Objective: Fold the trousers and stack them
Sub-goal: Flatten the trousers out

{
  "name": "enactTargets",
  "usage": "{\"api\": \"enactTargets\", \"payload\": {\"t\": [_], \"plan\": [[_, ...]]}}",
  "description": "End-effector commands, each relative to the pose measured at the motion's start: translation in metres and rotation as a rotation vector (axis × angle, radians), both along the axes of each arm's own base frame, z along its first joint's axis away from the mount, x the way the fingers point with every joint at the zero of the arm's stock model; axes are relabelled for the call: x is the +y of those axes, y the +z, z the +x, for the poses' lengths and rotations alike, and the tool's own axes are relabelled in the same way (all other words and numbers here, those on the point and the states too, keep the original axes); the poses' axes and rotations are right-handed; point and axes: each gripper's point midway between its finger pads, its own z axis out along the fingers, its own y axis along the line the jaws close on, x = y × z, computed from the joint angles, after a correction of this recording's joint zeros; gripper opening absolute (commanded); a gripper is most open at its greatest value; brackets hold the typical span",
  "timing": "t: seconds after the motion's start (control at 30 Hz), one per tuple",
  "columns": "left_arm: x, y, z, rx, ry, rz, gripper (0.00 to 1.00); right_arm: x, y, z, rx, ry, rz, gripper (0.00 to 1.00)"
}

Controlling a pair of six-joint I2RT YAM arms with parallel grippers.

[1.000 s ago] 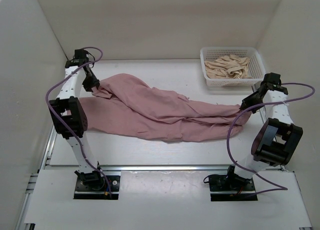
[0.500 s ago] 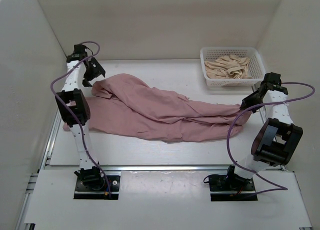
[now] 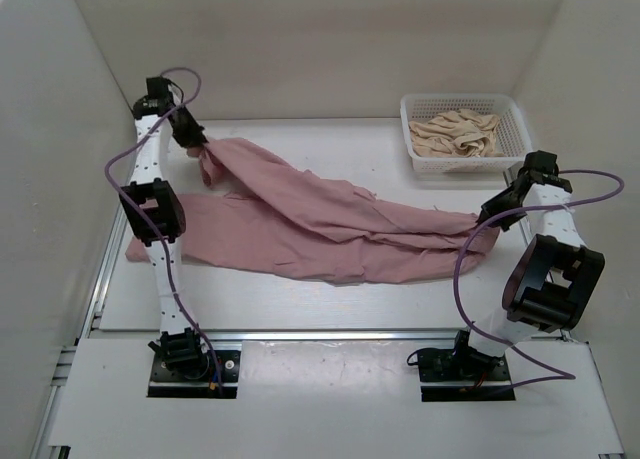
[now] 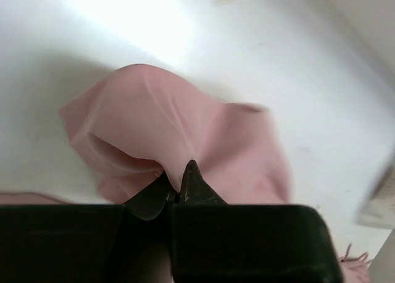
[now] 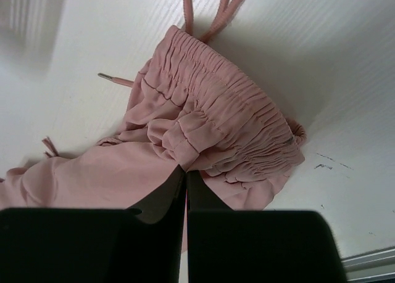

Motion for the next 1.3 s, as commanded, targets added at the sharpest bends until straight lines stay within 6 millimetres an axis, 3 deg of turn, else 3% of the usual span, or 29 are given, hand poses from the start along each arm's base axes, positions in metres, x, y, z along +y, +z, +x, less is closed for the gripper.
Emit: {"api": "enactTargets", "payload": {"t": [0.0, 0.03, 0.1, 0.13, 0.17, 0.2, 0.23, 0.27, 0.3, 0.33, 0.47, 0.6, 0.73, 0.77, 0.83, 0.9, 1.03, 1.1, 1.13, 1.27], "plan": [[-0.001, 0.189, 0.01, -0.438, -0.004, 0.066, 0.11, -0.003, 0.006, -0.003, -0.021, 0.006, -0.028, 0.0], [-0.002, 0.221, 0.002, -0.504, -0.004, 0.076, 0.11, -0.003, 0.009, -0.003, -0.03, 0.006, -0.031, 0.0], [0.006, 0.241, -0.007, -0.544, 0.017, 0.108, 0.11, -0.002, 0.01, -0.001, -0.041, 0.009, -0.026, 0.0], [0.008, 0.229, -0.013, -0.501, 0.031, 0.114, 0.11, -0.002, 0.01, 0.0, -0.041, 0.001, -0.022, 0.0], [0.01, 0.244, -0.027, -0.519, 0.04, 0.142, 0.11, -0.003, 0.011, 0.002, -0.05, 0.001, -0.025, 0.0], [0.014, 0.242, -0.033, -0.508, 0.051, 0.165, 0.11, 0.0, 0.011, 0.002, -0.055, 0.008, -0.012, 0.0], [0.03, 0.21, -0.042, -0.414, 0.097, 0.209, 0.16, 0.0, 0.013, 0.006, -0.07, 0.012, -0.009, 0.0], [0.035, 0.213, -0.053, -0.41, 0.127, 0.238, 0.56, 0.003, 0.01, 0.004, -0.065, 0.016, 0.003, 0.0], [0.039, 0.2, -0.059, -0.374, 0.146, 0.257, 0.86, 0.003, 0.01, 0.004, -0.065, 0.016, 0.004, 0.0], [0.042, 0.167, -0.066, -0.293, 0.152, 0.263, 1.0, 0.002, 0.011, 0.006, -0.075, 0.016, 0.0, 0.0], [0.054, 0.108, -0.083, -0.143, 0.159, 0.231, 1.0, 0.002, 0.008, 0.006, -0.066, 0.016, 0.003, 0.0], [0.053, 0.095, -0.099, -0.099, 0.168, 0.228, 0.97, 0.002, 0.008, 0.006, -0.066, 0.016, 0.003, 0.0], [0.054, 0.086, -0.103, -0.074, 0.163, 0.24, 0.51, 0.002, 0.008, 0.006, -0.066, 0.016, 0.003, 0.0], [0.055, 0.086, -0.103, -0.074, 0.156, 0.246, 0.3, 0.002, 0.008, 0.006, -0.066, 0.016, 0.003, 0.0], [0.055, 0.076, -0.101, -0.052, 0.153, 0.243, 0.21, 0.002, 0.008, 0.006, -0.066, 0.016, 0.003, 0.0], [0.052, 0.073, -0.097, -0.048, 0.147, 0.218, 0.24, 0.002, 0.008, 0.006, -0.066, 0.016, 0.003, 0.0], [0.056, 0.032, -0.082, 0.068, 0.175, 0.195, 0.92, 0.002, 0.008, 0.006, -0.066, 0.016, 0.003, 0.0], [0.056, 0.023, -0.073, 0.085, 0.168, 0.183, 0.96, 0.003, 0.011, 0.006, -0.069, 0.028, 0.007, 0.0], [0.056, 0.003, -0.07, 0.127, 0.164, 0.178, 0.97, 0.003, 0.011, 0.006, -0.069, 0.028, 0.007, 0.0], [0.057, -0.027, -0.057, 0.162, 0.164, 0.161, 0.95, 0.002, 0.015, 0.01, -0.073, 0.028, 0.005, 0.0]]}}
